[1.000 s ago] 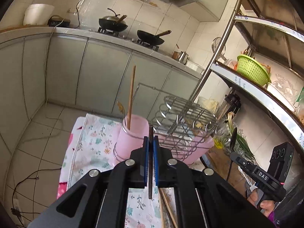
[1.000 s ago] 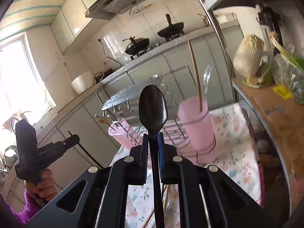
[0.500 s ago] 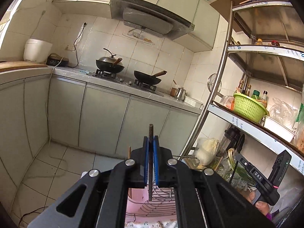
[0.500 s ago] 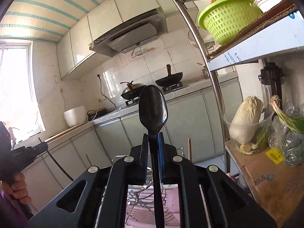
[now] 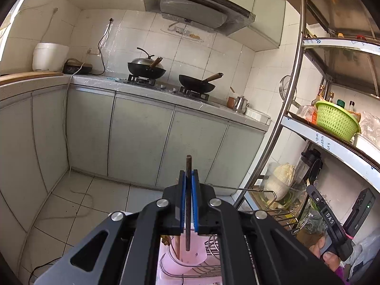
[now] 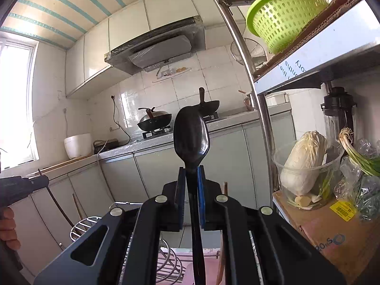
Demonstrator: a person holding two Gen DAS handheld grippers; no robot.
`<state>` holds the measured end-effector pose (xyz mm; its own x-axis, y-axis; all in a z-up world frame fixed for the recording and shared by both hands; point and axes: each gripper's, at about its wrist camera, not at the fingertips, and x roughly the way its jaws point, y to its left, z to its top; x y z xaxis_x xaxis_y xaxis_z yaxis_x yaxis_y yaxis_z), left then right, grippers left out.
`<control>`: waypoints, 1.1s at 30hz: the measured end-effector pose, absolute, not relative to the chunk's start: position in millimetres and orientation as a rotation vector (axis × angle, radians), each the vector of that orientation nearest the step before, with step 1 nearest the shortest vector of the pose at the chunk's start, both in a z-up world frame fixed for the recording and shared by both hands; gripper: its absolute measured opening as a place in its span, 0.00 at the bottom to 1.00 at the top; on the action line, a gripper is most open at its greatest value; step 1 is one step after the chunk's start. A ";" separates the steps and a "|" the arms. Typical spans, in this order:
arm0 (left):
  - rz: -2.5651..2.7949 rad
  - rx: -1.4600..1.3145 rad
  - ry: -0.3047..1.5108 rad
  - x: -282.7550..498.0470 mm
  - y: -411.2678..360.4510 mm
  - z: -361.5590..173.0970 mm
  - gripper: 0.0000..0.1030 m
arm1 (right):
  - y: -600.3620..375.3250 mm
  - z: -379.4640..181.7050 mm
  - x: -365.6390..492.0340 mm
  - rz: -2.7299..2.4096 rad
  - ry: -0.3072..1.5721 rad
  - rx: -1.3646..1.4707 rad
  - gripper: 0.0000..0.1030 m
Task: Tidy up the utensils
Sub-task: 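Lift the dark chopstick and black spoon upright and carry them above the pink cup, then lower the chopstick and spoon into the pink cup and open both tools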
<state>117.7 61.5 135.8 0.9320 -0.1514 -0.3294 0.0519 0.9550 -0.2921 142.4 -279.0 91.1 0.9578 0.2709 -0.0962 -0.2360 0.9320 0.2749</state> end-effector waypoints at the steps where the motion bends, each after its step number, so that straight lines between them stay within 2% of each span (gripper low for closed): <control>1: -0.108 -0.285 0.369 119.6 60.5 131.9 0.04 | -280.4 88.2 142.8 0.262 0.142 0.270 0.10; 22: -0.081 -0.302 0.583 131.6 42.5 48.1 0.06 | -281.2 31.5 109.1 0.247 0.415 0.301 0.10; 24: -0.076 -0.309 0.585 128.9 45.6 47.7 0.12 | -283.0 30.6 108.1 0.242 0.426 0.300 0.10; 26: -0.073 -0.317 0.574 123.5 48.4 49.6 0.28 | -284.8 29.9 106.6 0.237 0.440 0.300 0.10; 28: -0.070 -0.316 0.557 116.5 50.9 53.1 0.36 | -285.7 28.6 105.0 0.237 0.458 0.305 0.10; 31: -0.074 -0.315 0.544 108.3 51.9 56.6 0.39 | -286.8 27.0 101.5 0.238 0.475 0.309 0.15; 33: -0.077 -0.322 0.543 102.7 52.2 58.1 0.39 | -286.2 26.4 97.8 0.242 0.484 0.309 0.28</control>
